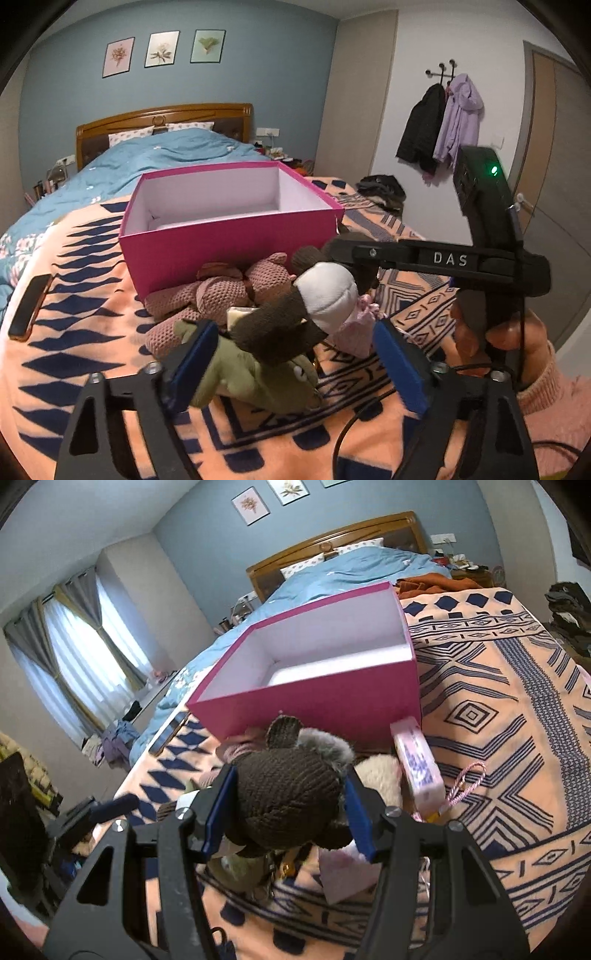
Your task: Organize objects
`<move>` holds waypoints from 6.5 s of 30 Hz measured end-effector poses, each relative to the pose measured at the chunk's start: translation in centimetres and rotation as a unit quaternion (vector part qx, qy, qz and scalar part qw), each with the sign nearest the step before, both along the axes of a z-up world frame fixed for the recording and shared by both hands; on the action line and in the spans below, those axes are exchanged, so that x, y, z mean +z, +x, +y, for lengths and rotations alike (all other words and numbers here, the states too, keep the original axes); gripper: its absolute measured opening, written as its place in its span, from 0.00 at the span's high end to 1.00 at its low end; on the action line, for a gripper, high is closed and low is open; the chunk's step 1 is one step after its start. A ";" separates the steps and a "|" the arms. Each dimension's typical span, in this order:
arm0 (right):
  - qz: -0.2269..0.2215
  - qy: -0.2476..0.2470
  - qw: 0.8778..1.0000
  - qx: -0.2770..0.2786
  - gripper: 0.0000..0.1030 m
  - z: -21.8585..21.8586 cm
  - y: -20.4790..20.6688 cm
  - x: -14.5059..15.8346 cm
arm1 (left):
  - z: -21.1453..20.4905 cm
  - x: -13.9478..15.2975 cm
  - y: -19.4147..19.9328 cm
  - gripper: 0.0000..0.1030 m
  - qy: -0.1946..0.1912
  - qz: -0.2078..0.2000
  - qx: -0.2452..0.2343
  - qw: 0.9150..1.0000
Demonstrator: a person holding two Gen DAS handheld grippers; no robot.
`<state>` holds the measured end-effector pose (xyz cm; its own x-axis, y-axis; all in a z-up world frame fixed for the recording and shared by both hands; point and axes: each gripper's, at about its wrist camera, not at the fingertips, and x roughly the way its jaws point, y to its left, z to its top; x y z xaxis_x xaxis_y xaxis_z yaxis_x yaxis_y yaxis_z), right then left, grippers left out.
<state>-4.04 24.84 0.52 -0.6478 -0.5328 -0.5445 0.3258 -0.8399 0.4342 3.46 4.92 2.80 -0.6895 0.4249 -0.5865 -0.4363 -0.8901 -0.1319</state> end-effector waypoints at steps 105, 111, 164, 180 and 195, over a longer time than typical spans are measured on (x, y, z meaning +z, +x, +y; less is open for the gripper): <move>-0.018 0.050 0.987 0.152 0.34 -3.4 0.5 -3.8 | -4.5 -1.7 -6.1 0.29 -0.035 -0.015 0.027 0.999; -0.062 0.037 0.982 0.176 0.34 -4.9 0.8 -6.5 | -3.3 -3.9 -6.5 0.29 -0.054 -0.043 0.014 0.998; -0.033 0.060 0.981 0.182 0.48 -6.6 3.3 -6.8 | -7.2 -6.8 -1.7 0.50 0.050 -0.131 0.003 0.990; 0.063 0.072 0.978 0.187 0.49 -6.2 2.8 -0.4 | -6.7 -0.5 -1.9 0.50 0.059 -0.044 0.001 0.997; 0.134 0.070 0.969 0.195 0.62 -7.0 -3.2 5.6 | -4.7 4.8 -8.3 0.50 0.045 0.024 -0.004 0.999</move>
